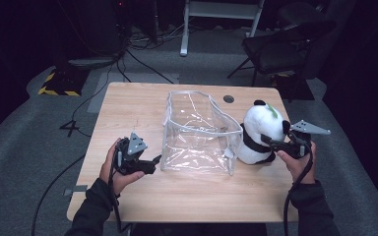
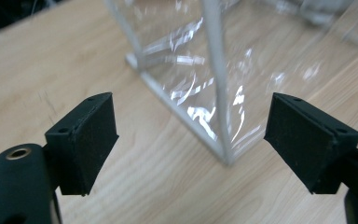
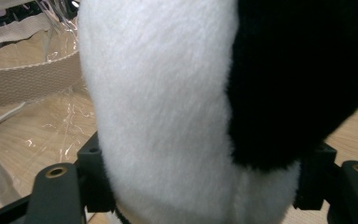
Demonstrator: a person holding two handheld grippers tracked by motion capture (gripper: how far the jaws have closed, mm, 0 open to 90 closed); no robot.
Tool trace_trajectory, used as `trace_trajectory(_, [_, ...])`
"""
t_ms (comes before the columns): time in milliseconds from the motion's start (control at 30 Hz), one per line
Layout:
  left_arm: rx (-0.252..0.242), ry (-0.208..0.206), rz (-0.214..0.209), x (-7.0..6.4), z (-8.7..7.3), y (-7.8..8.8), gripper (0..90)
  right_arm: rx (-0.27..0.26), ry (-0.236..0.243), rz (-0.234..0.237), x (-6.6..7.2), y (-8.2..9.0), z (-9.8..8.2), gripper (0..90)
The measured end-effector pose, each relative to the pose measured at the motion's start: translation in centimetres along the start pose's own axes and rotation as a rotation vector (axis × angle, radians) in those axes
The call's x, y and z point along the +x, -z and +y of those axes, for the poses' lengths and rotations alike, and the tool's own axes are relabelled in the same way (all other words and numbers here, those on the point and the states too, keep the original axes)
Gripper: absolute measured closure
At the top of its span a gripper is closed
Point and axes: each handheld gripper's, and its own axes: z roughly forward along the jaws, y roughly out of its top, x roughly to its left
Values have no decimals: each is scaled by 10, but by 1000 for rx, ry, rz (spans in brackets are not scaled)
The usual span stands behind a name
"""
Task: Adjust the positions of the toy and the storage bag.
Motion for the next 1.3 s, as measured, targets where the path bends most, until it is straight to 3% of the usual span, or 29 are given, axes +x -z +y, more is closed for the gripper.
trace_trajectory(200, [106, 19, -9, 5, -33, -24, 163, -4, 0, -2, 0, 0, 0, 282])
trace_trajectory(300, [134, 25, -13, 8, -46, -30, 163, -7, 3, -1, 0, 0, -1, 287])
trace_trajectory(500, [188, 44, 21, 10, -64, -35, 165, -10, -4, 7, -2, -1, -2, 279])
trace_trajectory(767, [162, 139, -17, 15, -79, -35, 155, -4, -10, 7, -2, -2, -1, 235])
trace_trajectory(933, [116, 146, -13, 15, -85, -34, 149, 1, 8, 7, 0, -4, 1, 226])
trace_trajectory(1300, [122, 152, -7, 15, -84, -36, 124, -5, -1, 17, -2, -2, -1, 311])
